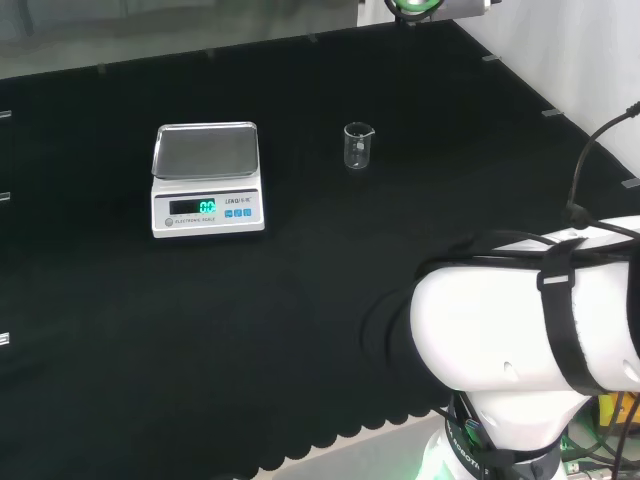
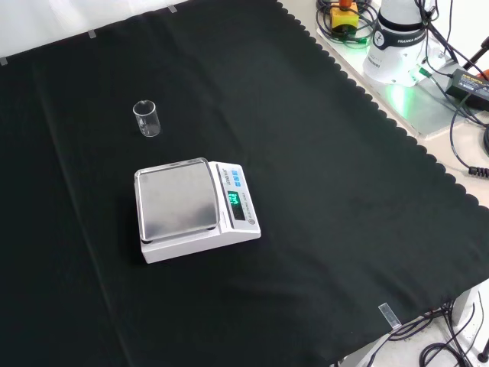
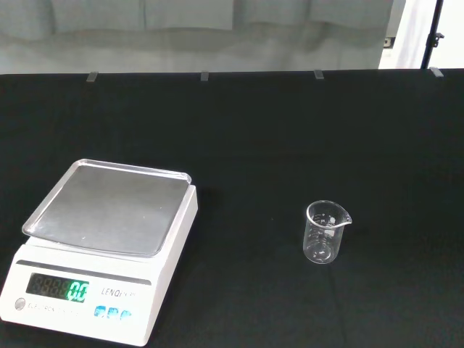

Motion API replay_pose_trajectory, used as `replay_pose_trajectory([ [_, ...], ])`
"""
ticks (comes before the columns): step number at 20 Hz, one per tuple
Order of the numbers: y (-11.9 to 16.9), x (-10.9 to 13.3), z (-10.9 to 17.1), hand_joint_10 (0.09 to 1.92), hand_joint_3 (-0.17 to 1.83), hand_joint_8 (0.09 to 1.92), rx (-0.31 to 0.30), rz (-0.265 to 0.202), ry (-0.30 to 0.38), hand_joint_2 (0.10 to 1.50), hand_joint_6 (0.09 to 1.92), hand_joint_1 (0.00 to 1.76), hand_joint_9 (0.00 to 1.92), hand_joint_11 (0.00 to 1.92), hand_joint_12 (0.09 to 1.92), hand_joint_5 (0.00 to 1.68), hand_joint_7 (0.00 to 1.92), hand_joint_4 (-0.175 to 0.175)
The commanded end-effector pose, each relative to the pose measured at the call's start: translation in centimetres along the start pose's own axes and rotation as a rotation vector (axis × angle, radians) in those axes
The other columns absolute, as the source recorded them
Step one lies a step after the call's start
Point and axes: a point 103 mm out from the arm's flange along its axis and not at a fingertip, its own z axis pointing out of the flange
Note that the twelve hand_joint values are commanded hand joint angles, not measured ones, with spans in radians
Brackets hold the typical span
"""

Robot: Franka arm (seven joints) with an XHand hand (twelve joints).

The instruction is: Pick up the beaker.

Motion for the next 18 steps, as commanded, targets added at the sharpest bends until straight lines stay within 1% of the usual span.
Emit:
replay_pose_trajectory([
  [1,0.3,0.1,0.0,0.52,0.51,0.12,-0.004,-0.002,-0.014,0.81,0.09,0.2,0.0,0.0,1.27,0.0,0.0,-0.006],
  [4,1.1,0.1,0.2,0.49,0.41,0.09,0.008,-0.008,-0.012,0.87,0.09,0.19,0.0,0.0,1.28,0.0,0.0,-0.005],
  [6,1.6,0.3,0.3,0.49,0.4,0.09,0.011,-0.011,-0.012,0.87,0.09,0.19,0.0,0.0,1.28,0.0,0.0,-0.005],
  [8,1.8,0.9,0.2,0.49,0.39,0.09,0.003,-0.014,-0.018,0.87,0.09,0.19,0.0,0.0,1.29,0.0,0.0,-0.005],
  [10,2.3,0.9,0.4,0.49,0.39,0.09,0.014,-0.018,-0.017,0.88,0.09,0.19,0.0,0.0,1.29,0.0,0.0,-0.005],
  [13,3.9,0.7,1.0,0.49,0.38,0.09,0.034,-0.02,-0.012,0.88,0.09,0.19,0.0,0.0,1.29,0.0,0.0,-0.005],
  [18,6.8,1.3,2.3,0.49,0.38,0.09,0.044,-0.025,-0.039,0.88,0.09,0.2,0.0,0.0,1.29,0.0,0.0,-0.005],
])
